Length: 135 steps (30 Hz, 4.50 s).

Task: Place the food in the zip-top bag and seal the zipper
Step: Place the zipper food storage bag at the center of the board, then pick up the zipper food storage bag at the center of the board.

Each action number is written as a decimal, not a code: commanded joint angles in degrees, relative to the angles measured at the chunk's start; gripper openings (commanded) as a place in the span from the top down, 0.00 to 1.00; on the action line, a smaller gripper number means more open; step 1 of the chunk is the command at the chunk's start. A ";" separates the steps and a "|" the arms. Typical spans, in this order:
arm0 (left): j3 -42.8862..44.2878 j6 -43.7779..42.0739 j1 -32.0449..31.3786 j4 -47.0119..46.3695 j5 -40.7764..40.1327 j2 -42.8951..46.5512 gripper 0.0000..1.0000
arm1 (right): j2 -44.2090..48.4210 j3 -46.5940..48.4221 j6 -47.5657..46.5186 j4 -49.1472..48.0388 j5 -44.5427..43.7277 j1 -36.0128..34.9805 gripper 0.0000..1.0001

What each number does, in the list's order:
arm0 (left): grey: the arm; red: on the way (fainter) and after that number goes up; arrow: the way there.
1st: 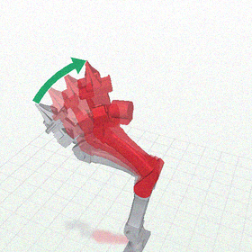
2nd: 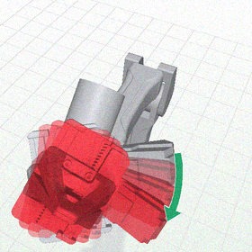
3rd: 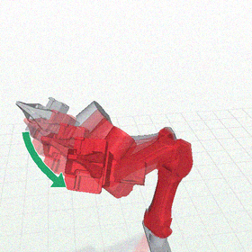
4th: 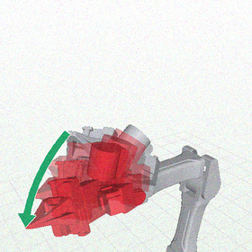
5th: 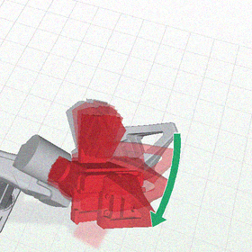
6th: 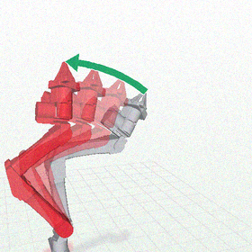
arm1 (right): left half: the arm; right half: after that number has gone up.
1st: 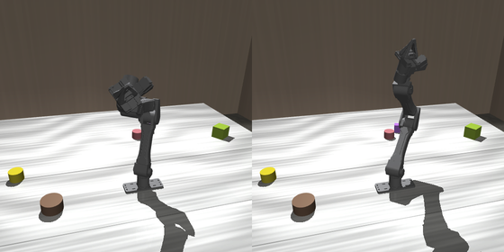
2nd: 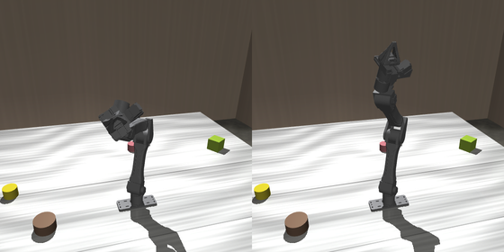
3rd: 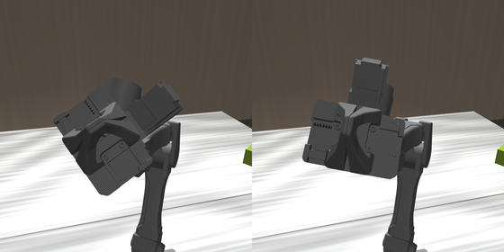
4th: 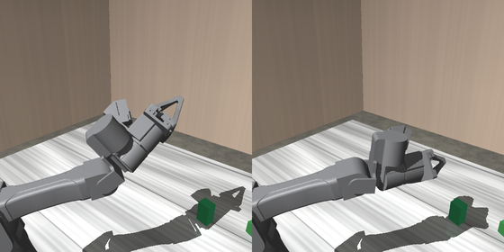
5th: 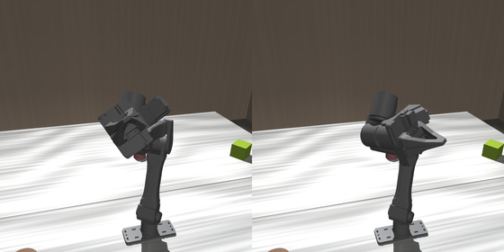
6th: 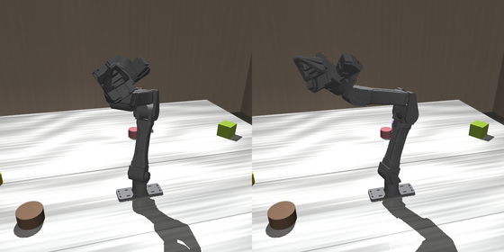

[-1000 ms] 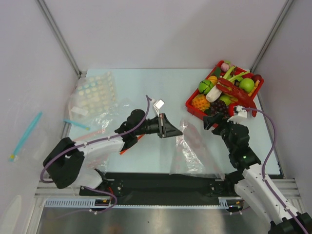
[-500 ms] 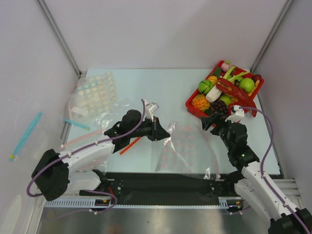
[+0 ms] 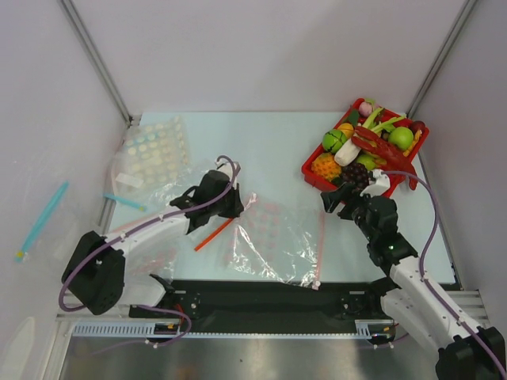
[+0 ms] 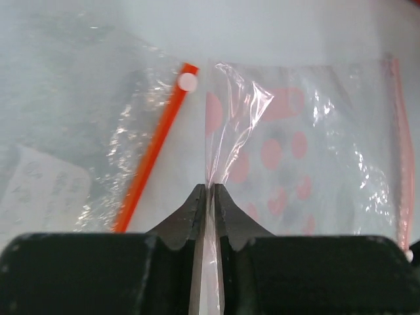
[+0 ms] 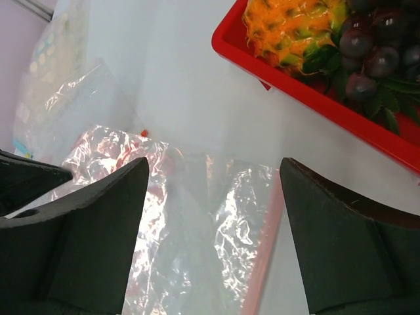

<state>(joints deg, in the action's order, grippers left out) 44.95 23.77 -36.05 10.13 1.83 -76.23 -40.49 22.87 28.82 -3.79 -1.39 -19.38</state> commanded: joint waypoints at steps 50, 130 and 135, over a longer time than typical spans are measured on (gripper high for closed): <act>-1.19 -1.17 -14.66 -19.46 -7.45 -2.96 0.11 | -23.75 -4.77 9.50 -4.64 10.17 -6.20 0.39; 9.90 4.80 -19.23 -21.65 7.85 -30.22 0.76 | -31.95 -2.57 9.50 -13.88 21.34 -10.77 0.90; 8.67 1.64 -20.37 -17.69 -0.84 -21.45 0.74 | -24.13 -3.45 8.62 -9.22 16.60 -10.77 1.00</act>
<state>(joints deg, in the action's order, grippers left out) 53.91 27.88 -55.05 -10.20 6.50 -104.97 -69.87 18.50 37.85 -12.93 17.80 -29.85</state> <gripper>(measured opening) 0.249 0.018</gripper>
